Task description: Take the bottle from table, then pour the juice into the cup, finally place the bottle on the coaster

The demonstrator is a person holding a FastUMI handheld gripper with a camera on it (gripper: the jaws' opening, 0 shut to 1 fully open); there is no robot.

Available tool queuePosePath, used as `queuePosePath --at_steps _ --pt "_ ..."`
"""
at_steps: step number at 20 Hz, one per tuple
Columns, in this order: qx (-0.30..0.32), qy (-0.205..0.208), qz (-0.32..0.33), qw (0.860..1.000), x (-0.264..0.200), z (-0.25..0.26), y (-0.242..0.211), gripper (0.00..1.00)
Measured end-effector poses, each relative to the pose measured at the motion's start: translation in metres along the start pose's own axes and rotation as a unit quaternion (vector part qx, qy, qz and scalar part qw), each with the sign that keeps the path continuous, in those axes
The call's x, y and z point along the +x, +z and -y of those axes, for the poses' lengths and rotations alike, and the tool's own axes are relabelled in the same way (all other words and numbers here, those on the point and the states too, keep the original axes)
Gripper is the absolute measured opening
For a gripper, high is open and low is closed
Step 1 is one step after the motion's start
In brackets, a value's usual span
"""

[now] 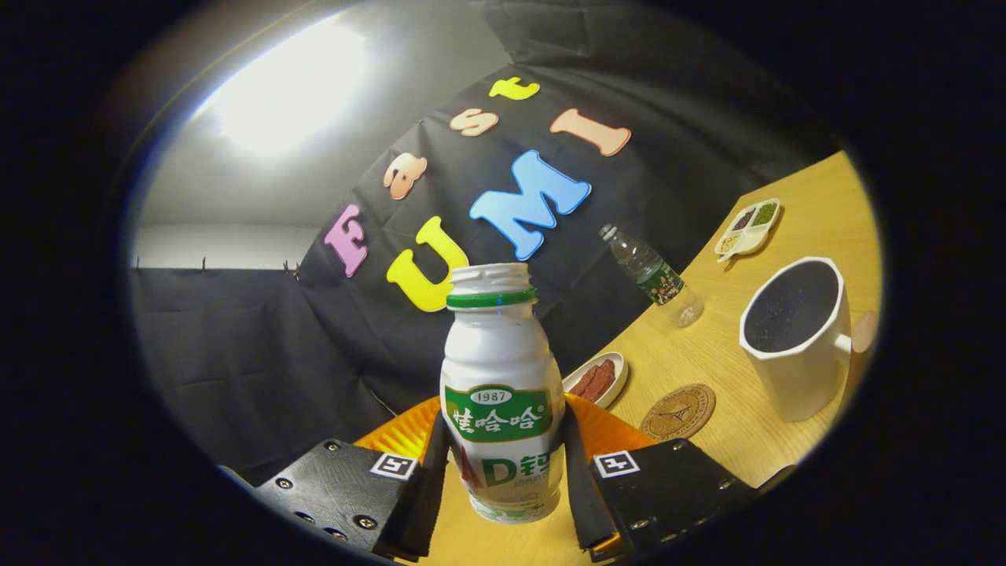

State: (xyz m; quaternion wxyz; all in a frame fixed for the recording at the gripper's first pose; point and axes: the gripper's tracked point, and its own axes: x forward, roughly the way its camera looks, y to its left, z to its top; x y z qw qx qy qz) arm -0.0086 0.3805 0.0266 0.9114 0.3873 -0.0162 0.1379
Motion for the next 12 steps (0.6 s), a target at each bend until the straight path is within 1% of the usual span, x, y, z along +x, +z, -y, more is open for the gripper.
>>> queuePosePath --at_steps 6,10,12 --pt "0.1 0.021 0.039 0.994 -0.001 0.003 0.022 0.66" --pt "0.175 0.031 0.069 0.982 -0.002 0.008 0.038 0.66" --pt "0.202 0.033 0.079 0.976 -0.004 0.009 0.043 0.66"
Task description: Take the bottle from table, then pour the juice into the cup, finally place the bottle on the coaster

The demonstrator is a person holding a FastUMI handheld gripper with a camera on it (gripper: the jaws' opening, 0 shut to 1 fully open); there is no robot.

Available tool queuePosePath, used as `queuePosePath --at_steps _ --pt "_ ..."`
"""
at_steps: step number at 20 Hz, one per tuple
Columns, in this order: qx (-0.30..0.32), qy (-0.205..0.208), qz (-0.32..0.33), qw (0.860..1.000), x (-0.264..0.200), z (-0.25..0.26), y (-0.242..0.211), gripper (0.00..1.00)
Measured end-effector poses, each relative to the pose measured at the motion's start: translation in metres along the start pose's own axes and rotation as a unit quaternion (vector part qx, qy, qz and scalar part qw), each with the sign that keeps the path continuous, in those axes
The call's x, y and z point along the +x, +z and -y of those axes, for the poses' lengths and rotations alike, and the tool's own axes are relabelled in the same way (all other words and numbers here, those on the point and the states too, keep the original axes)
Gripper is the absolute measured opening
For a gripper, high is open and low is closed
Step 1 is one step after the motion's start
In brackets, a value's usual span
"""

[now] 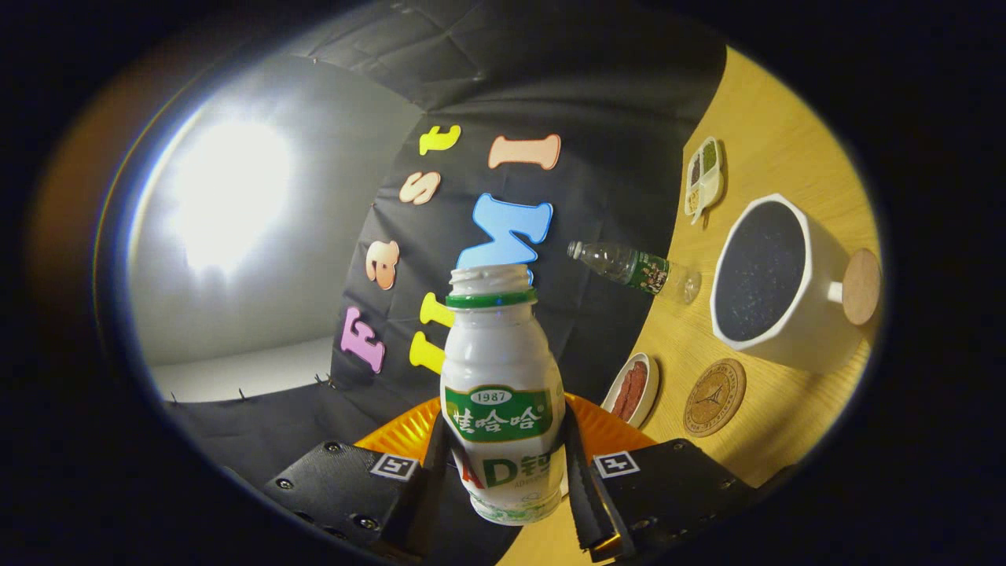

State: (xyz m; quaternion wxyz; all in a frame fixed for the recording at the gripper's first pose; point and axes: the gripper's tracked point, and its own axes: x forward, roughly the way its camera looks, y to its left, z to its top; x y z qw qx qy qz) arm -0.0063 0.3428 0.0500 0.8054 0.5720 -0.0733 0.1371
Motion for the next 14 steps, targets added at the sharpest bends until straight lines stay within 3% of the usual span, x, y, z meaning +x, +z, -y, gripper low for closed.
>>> queuePosePath --at_steps 14 --pt "0.112 0.011 0.03 0.993 0.002 -0.004 0.015 0.66"
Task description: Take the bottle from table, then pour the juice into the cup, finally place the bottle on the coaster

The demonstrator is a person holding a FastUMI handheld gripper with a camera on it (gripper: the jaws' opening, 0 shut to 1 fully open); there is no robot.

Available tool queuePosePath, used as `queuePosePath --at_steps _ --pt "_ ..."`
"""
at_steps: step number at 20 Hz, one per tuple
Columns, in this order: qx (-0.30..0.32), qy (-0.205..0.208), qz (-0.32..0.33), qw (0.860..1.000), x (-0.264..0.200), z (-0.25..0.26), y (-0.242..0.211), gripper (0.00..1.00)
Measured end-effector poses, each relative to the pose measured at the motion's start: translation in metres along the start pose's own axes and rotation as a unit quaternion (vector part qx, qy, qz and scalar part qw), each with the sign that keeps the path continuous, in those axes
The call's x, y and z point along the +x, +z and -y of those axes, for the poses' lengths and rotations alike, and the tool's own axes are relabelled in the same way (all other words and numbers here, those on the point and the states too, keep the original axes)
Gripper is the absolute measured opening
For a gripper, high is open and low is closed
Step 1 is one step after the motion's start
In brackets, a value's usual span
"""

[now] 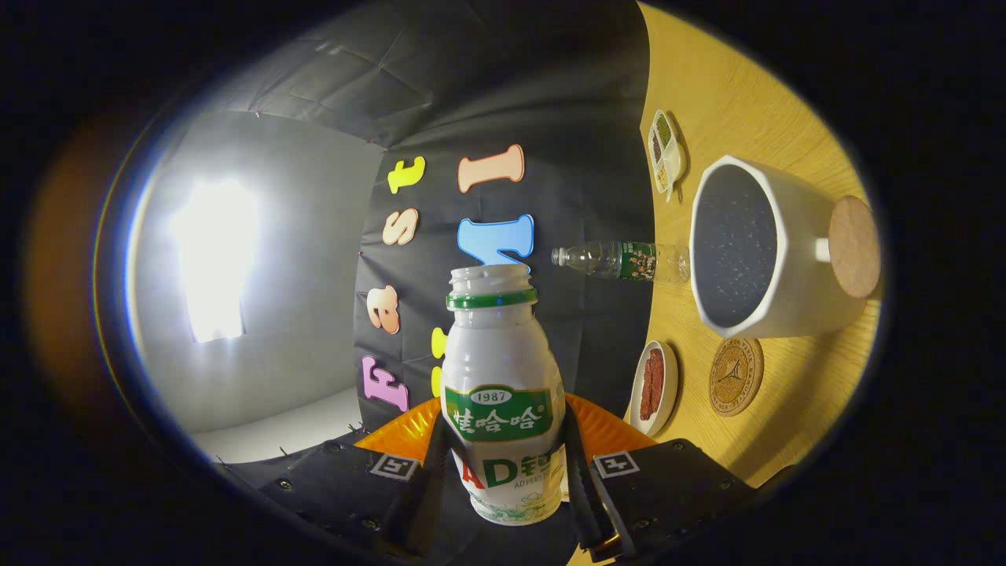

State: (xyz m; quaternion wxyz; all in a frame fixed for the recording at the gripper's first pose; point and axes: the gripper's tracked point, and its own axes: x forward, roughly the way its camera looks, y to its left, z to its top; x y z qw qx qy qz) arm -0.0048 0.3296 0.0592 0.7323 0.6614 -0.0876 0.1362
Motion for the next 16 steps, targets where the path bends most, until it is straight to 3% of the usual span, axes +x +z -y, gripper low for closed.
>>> queuePosePath --at_steps 16 --pt "0.065 0.002 0.017 0.998 -0.0018 -0.0011 0.0028 0.66"
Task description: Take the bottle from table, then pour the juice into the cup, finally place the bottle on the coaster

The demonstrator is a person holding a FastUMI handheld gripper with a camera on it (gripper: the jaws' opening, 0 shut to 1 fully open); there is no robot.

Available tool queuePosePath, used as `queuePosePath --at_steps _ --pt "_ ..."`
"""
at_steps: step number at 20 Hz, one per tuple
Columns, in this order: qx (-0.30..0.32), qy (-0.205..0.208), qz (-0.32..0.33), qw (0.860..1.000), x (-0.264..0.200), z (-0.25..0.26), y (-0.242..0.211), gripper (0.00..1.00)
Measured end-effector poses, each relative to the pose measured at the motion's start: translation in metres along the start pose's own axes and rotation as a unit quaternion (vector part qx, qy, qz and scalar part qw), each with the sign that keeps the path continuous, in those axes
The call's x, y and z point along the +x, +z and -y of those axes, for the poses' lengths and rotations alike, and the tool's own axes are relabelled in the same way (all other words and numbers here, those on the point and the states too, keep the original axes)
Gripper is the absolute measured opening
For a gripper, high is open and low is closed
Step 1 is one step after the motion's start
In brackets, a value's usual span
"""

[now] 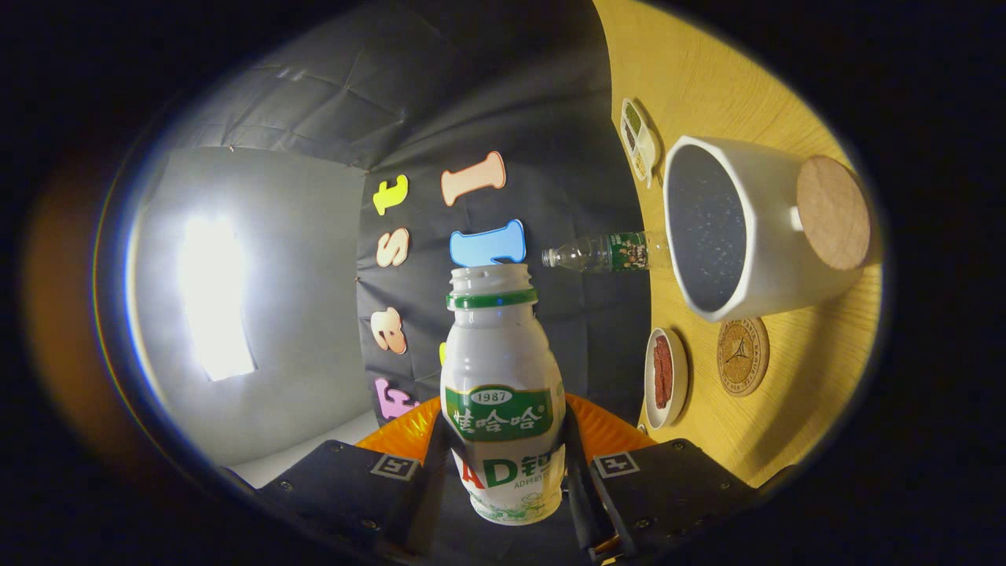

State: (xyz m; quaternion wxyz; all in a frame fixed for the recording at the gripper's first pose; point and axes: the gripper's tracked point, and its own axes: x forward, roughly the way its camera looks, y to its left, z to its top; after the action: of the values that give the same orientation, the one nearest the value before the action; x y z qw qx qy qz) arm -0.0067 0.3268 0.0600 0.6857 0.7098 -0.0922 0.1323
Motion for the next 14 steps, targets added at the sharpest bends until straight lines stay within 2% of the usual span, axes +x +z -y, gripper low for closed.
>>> queuePosePath --at_steps 14 --pt "0.043 -0.005 0.008 0.999 0.0009 0.0038 -0.0007 0.66"
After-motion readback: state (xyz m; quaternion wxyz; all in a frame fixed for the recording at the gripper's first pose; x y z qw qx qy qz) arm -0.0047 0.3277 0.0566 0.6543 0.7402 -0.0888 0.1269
